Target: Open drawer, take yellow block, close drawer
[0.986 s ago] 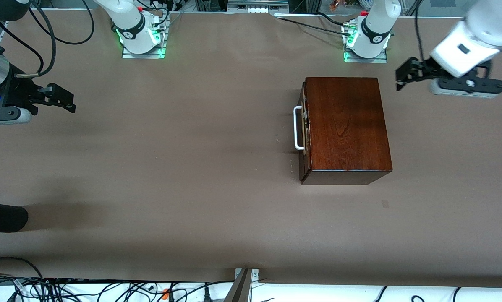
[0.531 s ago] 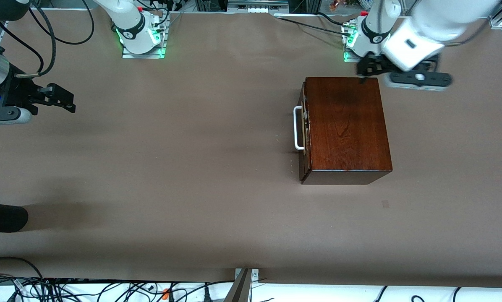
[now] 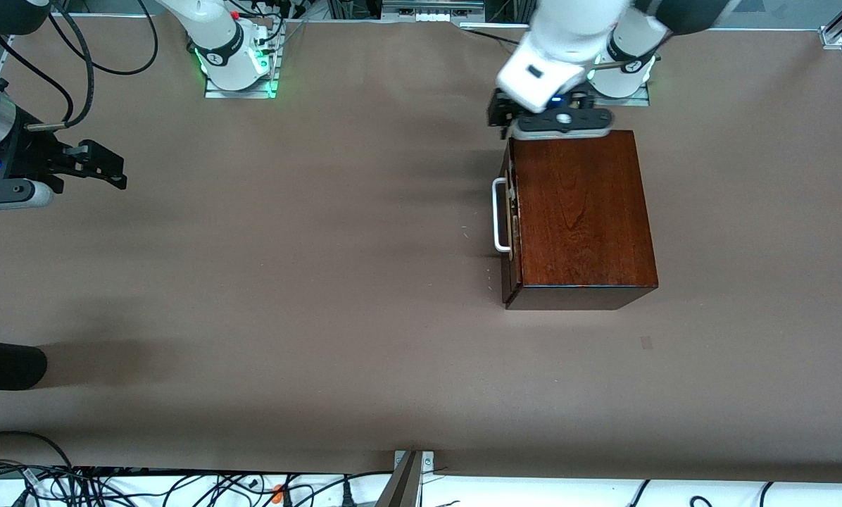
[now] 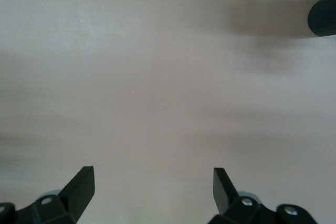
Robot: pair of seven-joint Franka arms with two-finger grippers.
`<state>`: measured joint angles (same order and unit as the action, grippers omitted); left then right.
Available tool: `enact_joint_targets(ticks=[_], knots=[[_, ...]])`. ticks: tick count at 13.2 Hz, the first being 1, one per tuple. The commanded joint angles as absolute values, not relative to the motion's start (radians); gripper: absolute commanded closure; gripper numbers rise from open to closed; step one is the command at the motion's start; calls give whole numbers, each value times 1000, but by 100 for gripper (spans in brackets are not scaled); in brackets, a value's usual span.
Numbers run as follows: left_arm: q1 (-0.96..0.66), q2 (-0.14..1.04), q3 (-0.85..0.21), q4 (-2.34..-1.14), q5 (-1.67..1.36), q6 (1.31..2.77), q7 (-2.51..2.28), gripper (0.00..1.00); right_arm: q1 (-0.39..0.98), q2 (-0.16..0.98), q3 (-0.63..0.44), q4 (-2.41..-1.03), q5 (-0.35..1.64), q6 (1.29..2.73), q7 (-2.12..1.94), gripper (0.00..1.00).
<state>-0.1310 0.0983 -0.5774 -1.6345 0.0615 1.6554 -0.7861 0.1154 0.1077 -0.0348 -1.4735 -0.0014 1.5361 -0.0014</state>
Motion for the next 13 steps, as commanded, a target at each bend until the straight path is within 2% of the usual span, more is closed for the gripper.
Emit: enact_joint_targets(ticks=[1,6,13], knots=[[-221,204,-581,-1601,167,1681,-891,0,114,94,-31,-1479,-2,1532,5,0],[-275,357,-581,-1611,306,1741,-907,0,114,94,-31,-1479,-2,1534,5,0],[-290,497,-578,-1620,465,1833,-927,0,114,94,-31,-1479,-2,1532,5,0]])
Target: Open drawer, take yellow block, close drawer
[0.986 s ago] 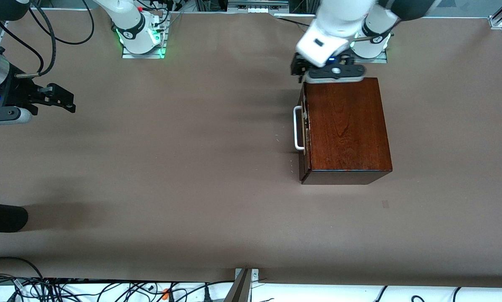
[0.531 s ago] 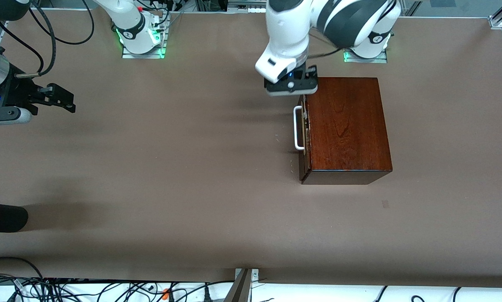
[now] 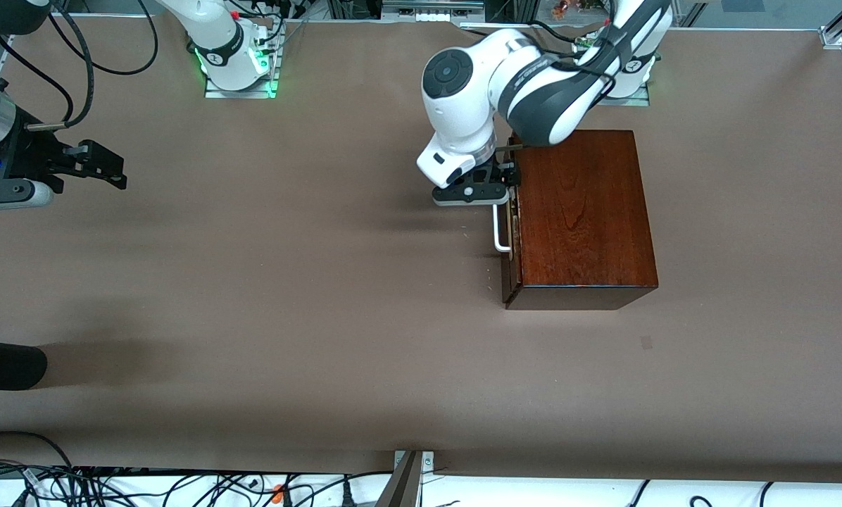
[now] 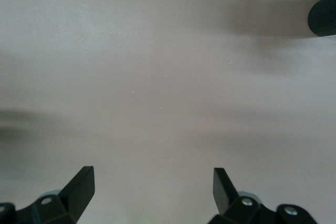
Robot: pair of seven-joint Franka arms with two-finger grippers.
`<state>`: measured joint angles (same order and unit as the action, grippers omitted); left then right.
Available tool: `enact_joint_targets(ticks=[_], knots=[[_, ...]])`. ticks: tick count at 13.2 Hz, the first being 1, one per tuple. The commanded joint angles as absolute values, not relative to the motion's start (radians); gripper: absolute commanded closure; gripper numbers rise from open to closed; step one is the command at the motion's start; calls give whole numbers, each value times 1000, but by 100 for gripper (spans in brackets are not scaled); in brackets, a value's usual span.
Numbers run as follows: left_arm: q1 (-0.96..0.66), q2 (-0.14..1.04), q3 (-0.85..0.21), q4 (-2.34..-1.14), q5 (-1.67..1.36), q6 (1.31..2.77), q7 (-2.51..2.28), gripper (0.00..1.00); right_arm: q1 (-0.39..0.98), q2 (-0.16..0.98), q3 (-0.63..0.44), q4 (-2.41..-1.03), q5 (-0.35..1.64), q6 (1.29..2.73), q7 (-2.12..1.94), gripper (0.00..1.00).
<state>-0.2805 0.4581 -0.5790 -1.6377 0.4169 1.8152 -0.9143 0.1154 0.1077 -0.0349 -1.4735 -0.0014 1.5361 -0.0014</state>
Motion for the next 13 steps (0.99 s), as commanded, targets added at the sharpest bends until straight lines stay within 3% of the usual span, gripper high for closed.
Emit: enact_joint_targets(ticks=[1,13], knots=[[-290,514,-578,-1620,480,1844,-928,0,114,94,-31,-1479,-2,1532,5,0],[-308,627,-568,-1617,578,1867,-1031,0,114,94,-31,-1479,-2,1534,6,0]])
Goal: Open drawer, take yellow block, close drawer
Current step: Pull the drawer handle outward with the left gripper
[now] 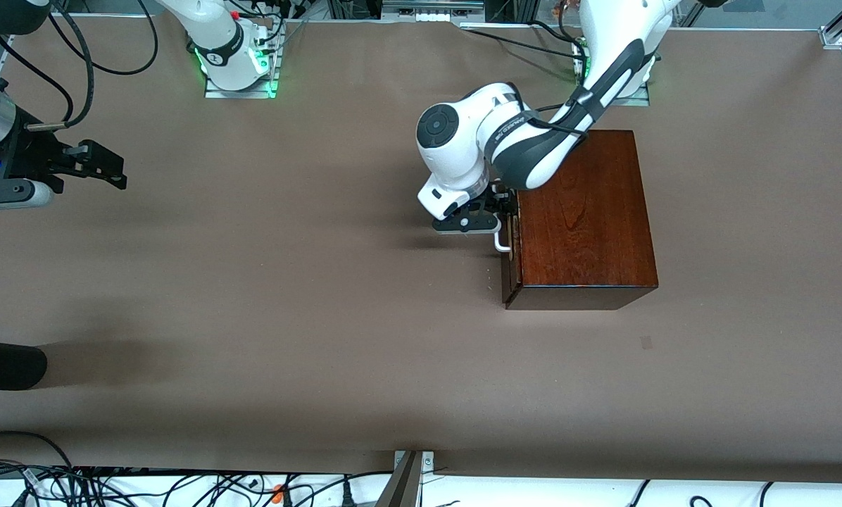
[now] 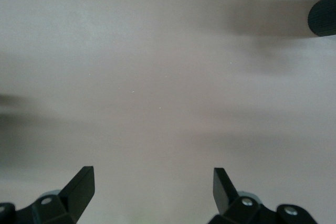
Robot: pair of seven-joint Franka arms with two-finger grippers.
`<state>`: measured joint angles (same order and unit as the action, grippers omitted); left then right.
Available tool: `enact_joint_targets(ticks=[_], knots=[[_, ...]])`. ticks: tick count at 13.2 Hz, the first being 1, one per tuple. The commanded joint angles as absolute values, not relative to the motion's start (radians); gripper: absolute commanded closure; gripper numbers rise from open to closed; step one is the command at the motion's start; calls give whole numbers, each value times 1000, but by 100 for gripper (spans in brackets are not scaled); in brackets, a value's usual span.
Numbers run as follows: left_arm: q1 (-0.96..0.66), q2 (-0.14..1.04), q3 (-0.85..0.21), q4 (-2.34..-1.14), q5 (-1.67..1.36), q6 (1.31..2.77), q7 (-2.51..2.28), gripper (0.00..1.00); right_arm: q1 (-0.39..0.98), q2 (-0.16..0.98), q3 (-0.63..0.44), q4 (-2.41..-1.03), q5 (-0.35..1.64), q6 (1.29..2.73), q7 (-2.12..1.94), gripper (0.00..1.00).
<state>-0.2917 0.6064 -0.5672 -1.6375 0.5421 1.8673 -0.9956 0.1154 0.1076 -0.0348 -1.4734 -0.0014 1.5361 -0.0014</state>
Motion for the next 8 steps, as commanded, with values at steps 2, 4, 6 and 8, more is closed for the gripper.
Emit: enact_joint_targets(ticks=[2,4,6,8], knots=[[-316,643,-568,-1614,598,1864,-1064,0,114,94,-31,-1479,-2,1534,5,0],[-319,649,-569,-1612,610,1867,-1077,0,114,94,-29,-1479,-2,1534,5,0],[-321,658,-569,-1606,611,1867,-1075,0,114,94,-29,-1479,0,1534,6,0],[-322,673,-571,-1597,607,1867,-1077,0,114,94,-29,-1479,0,1534,6,0]])
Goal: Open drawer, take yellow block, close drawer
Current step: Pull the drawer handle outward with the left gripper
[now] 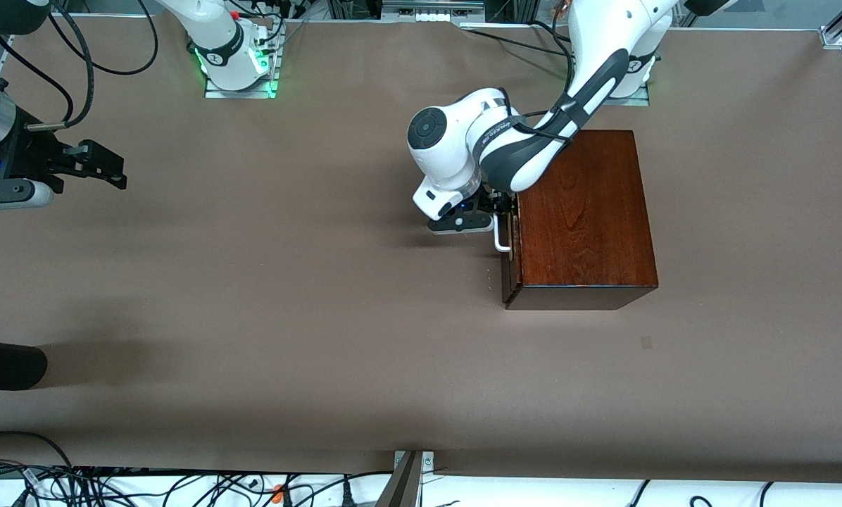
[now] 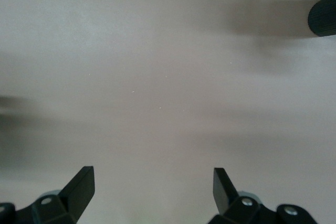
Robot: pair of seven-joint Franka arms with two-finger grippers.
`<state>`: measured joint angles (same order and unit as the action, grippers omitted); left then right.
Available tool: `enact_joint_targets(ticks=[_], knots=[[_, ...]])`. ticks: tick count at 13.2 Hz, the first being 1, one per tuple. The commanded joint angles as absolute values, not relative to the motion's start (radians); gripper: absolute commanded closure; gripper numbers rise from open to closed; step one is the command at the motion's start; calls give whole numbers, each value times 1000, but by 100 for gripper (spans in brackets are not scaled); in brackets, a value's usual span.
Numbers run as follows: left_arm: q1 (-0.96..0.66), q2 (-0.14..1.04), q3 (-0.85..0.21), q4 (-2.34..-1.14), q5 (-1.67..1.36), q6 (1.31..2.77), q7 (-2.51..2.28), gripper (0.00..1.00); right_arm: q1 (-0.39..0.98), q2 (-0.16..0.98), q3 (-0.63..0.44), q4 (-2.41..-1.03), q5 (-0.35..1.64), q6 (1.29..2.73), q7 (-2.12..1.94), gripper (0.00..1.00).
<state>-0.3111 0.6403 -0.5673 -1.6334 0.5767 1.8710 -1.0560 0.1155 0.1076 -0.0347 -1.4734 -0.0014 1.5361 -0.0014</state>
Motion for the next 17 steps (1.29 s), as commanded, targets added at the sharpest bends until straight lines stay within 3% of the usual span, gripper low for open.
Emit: enact_joint_targets(ticks=[1,17], knots=[[-334,686,-571,-1592,604,1868,-1077,0,114,94,-29,-1479,0,1534,6,0],[-571,883,-542,-1235,591,1864,-1177,0,114,95,-29,-1479,-2,1539,8,0]])
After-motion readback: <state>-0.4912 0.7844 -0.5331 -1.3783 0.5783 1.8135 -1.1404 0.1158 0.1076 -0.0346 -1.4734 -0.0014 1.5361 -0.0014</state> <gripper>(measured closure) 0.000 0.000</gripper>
